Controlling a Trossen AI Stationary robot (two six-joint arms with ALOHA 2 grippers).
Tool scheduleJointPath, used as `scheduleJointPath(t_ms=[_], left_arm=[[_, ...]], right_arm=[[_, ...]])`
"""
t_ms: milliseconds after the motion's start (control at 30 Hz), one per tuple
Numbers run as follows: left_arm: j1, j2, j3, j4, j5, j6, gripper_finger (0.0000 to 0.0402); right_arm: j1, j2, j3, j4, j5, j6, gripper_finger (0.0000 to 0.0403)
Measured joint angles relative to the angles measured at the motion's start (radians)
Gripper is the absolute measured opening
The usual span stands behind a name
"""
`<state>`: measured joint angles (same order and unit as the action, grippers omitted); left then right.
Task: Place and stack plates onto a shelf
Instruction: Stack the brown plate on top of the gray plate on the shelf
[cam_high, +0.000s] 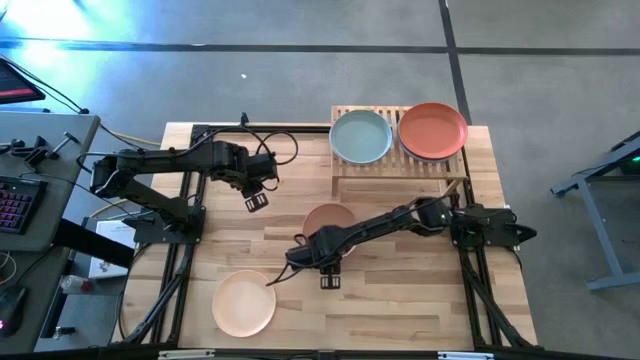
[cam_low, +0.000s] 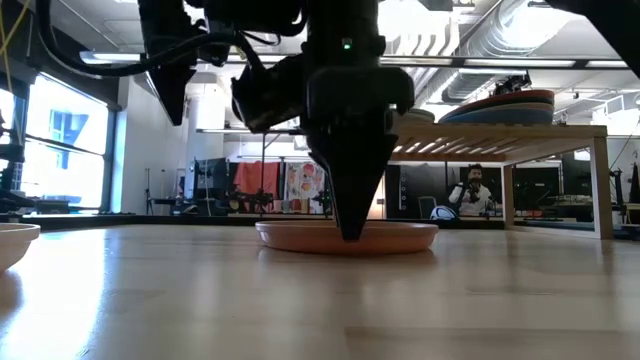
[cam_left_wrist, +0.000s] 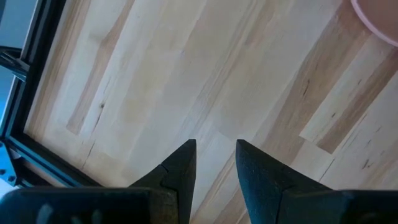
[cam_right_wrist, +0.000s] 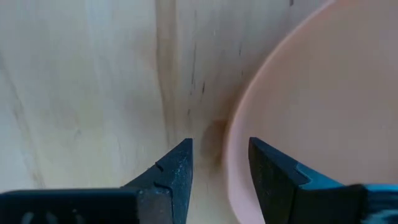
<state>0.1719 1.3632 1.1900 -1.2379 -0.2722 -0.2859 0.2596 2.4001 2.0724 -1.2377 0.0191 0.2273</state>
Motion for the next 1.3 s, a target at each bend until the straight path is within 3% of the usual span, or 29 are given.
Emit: scheduleJointPath(t_ms=[567,733,1000,1300], left_arm=[[0.0,0.0,0.0,0.001,-0.002,0.0,0.0102],[0.0,0.0,0.0,0.001,-0.005,0.0,0.0102],[0.001,0.0,0.0,0.001,-0.005,0.0,0.0102],[0.0,0.0,0.0,0.006,-0.005,0.001,0.0102]], right_arm=[[-0.024,0.022,0.0,0.029,0.021,0.068,0.0131],[-0.024,0.028,0.0,0.024,0.026,0.087,0.0099],[-0.024,0.028,0.0,-0.01,0.003,0.086,0.0009],[-0.024,0.027,0.01,-0.075,-0.056,0.052,0.0002]])
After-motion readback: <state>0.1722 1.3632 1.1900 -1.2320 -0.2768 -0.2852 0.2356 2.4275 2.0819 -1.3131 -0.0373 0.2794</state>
